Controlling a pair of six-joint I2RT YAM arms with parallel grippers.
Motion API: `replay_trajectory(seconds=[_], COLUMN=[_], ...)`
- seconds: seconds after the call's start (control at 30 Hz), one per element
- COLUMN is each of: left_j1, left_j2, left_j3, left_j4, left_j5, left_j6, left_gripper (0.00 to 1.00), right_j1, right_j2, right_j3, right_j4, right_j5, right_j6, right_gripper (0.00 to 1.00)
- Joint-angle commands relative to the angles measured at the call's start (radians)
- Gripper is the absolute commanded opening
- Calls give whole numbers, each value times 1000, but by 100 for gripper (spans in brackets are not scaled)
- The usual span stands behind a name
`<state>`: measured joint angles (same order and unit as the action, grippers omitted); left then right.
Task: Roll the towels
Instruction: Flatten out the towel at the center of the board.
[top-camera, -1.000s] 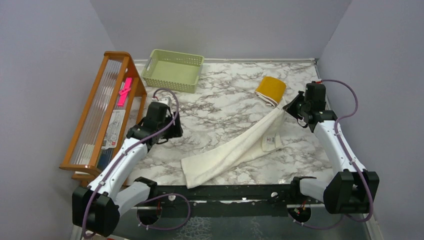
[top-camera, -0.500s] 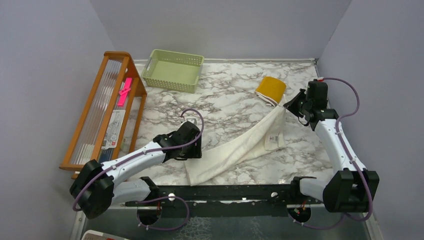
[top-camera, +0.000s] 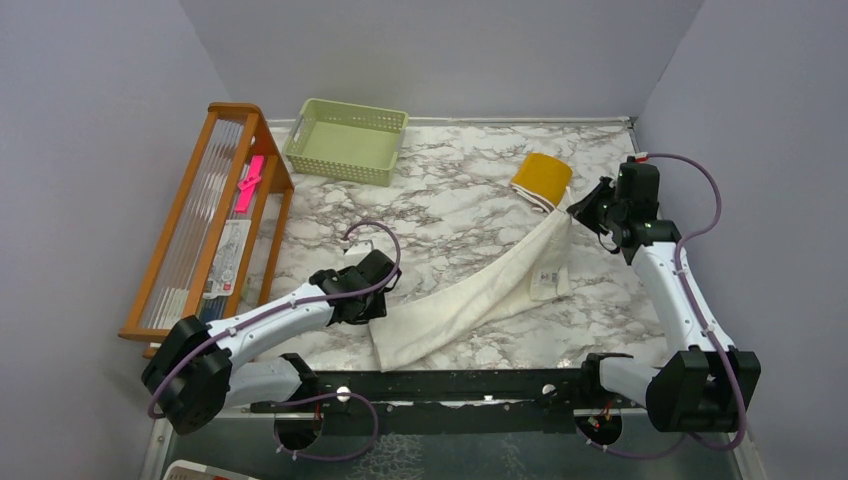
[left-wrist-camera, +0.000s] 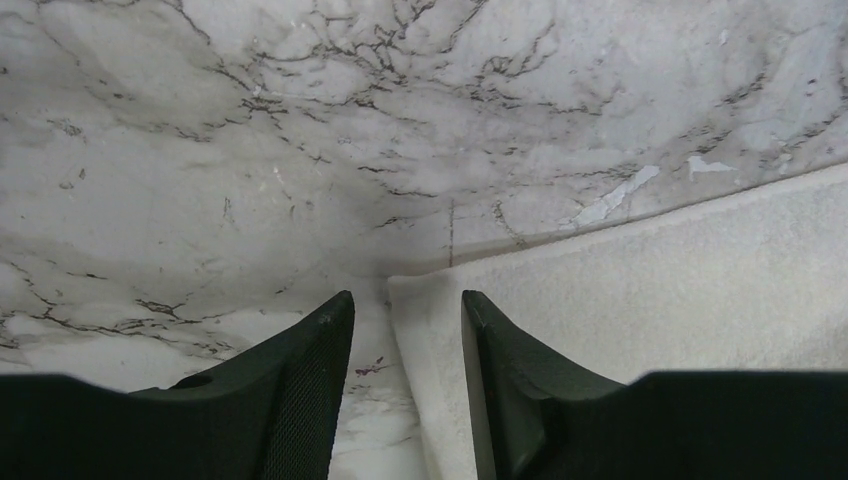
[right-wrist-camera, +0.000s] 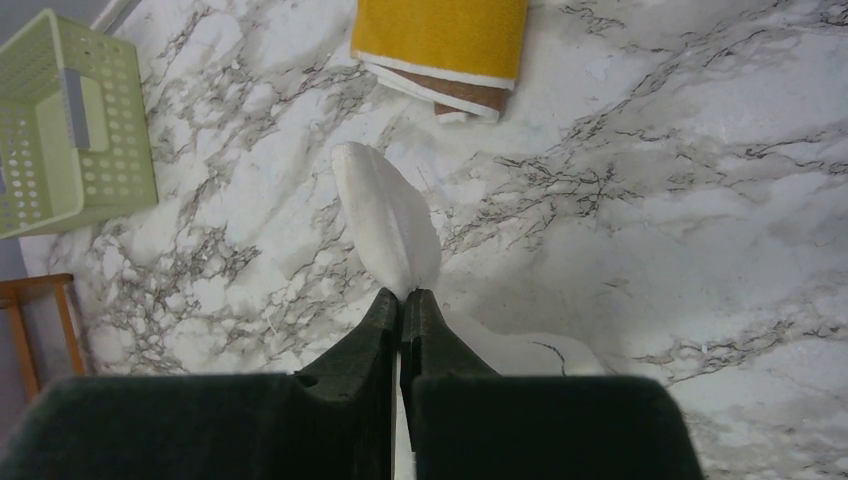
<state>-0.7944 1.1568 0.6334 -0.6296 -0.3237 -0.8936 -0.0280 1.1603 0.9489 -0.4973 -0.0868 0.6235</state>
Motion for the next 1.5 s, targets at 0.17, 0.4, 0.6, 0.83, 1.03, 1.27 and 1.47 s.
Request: replay_trajectory(seconds=[0.17, 0.4, 0.6, 0.83, 1.03, 1.27, 1.47], left_j1=[-5, -5, -3, 6, 49, 67, 67], left_j2=[20, 14, 9, -58, -189, -318, -433], left_j3=[-71, -109, -75, 59, 388, 784, 935], left_j4=[22, 112, 120, 13, -196, -332, -433], left_j5=[41, 85, 86, 11, -237, -474, -438], left_j6=[-68, -50, 18, 108, 234, 307, 296], left_gripper=[38, 24, 4, 0, 0, 0, 0], right_j1=[-6, -7, -6, -6, -6, 7, 75], right_j2=[-47, -72, -86, -124, -189, -354, -554], right_j3=[21, 21, 19, 63, 128, 206, 216], right_j4=[8, 6, 2, -22, -22, -98, -150], right_j5=[-37, -63, -96, -128, -240, -379, -379], right_j6=[-23, -30, -35, -34, -97, -161, -174], right_gripper=[1, 1, 1, 1, 1, 1, 1])
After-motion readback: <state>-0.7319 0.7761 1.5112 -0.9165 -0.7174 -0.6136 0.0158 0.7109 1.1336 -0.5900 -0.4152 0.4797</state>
